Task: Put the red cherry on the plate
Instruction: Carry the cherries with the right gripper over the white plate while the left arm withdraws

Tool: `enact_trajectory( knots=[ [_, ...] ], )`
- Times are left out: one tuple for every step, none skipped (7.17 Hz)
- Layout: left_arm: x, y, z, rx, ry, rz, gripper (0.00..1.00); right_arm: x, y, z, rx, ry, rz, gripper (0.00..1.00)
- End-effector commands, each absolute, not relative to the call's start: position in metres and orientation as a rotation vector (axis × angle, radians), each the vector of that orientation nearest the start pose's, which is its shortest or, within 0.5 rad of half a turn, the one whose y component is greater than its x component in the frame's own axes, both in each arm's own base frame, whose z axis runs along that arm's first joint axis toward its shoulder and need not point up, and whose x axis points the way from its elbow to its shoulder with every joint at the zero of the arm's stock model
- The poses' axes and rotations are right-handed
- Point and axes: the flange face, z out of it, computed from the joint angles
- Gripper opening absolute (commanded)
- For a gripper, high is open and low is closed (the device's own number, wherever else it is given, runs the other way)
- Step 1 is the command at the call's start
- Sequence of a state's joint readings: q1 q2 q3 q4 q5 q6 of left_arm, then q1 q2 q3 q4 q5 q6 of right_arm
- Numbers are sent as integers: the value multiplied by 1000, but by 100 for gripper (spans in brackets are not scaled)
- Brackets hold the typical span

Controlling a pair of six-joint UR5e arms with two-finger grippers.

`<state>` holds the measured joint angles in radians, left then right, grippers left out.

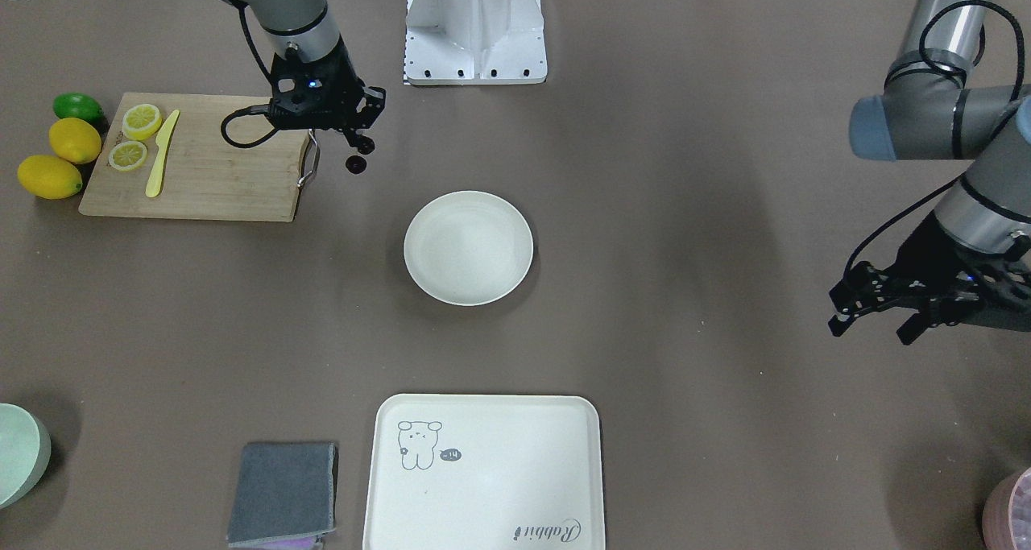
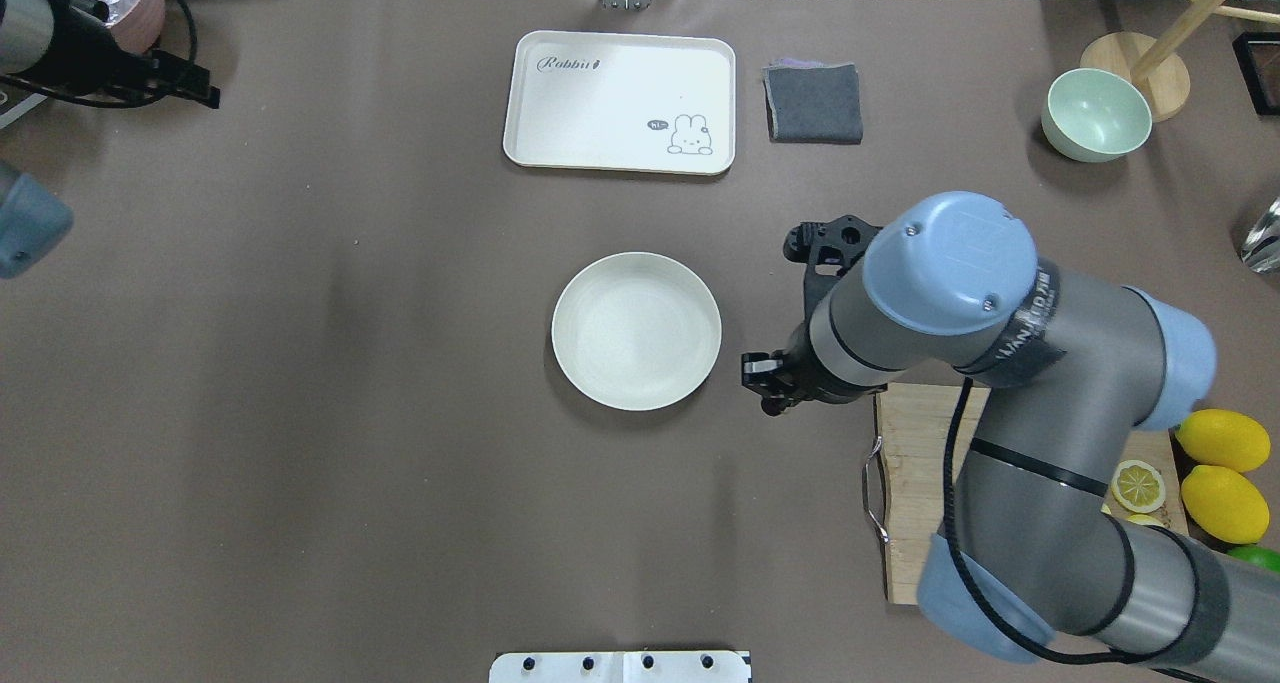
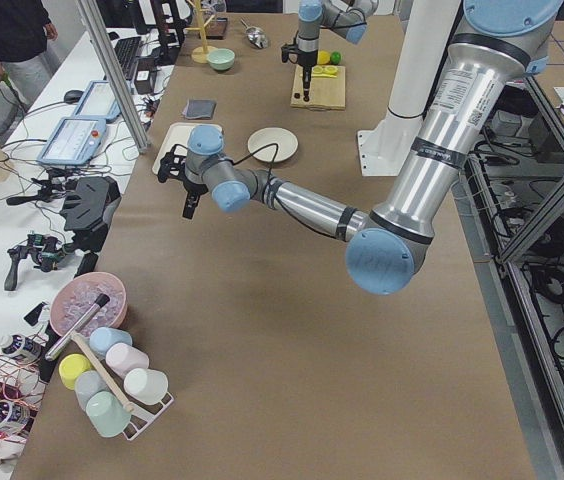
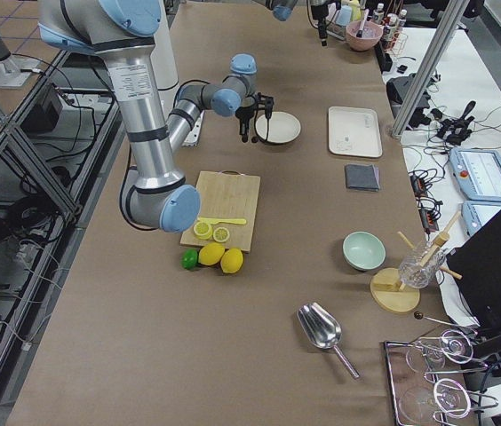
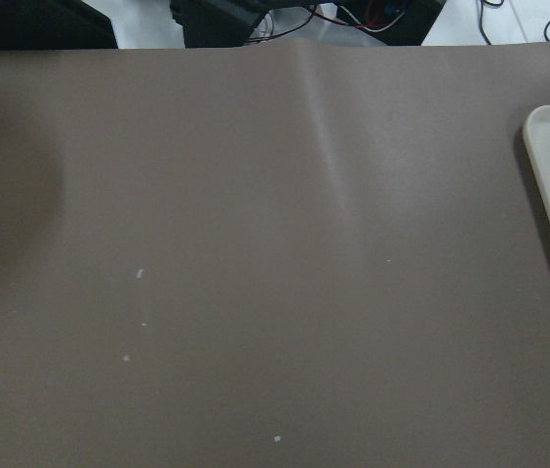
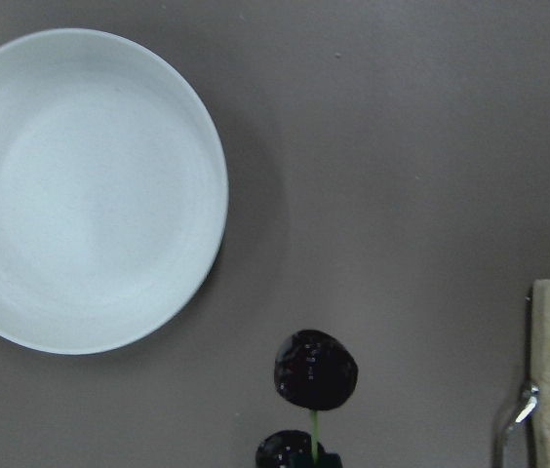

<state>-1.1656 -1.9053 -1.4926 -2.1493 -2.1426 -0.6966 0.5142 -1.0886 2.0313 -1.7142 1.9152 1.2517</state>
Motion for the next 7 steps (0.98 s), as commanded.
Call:
enact_trajectory(
  knots=[
    [106,-629,499,409,768,56,98,-489,-396,174,63,-839,64,0],
    [74,-623,519,376,750,63,98,-519,-413,157,66,-822,68,0],
    [42,-617,538,384,724,75,98,-540,-426,151,65,-816,68,0],
    [14,-608,553,384,703,74,98,-564,-438,161,81,-829,68,0],
    [-3,-606,556,379,708,70,98,-592,-450,176,91,-810,71,0],
    [-10,-605,556,382,713,76,98,-599,-453,181,90,-808,75,0],
    [-11,-606,555,383,713,76,98,-601,-454,184,86,-803,77,0]
  ],
)
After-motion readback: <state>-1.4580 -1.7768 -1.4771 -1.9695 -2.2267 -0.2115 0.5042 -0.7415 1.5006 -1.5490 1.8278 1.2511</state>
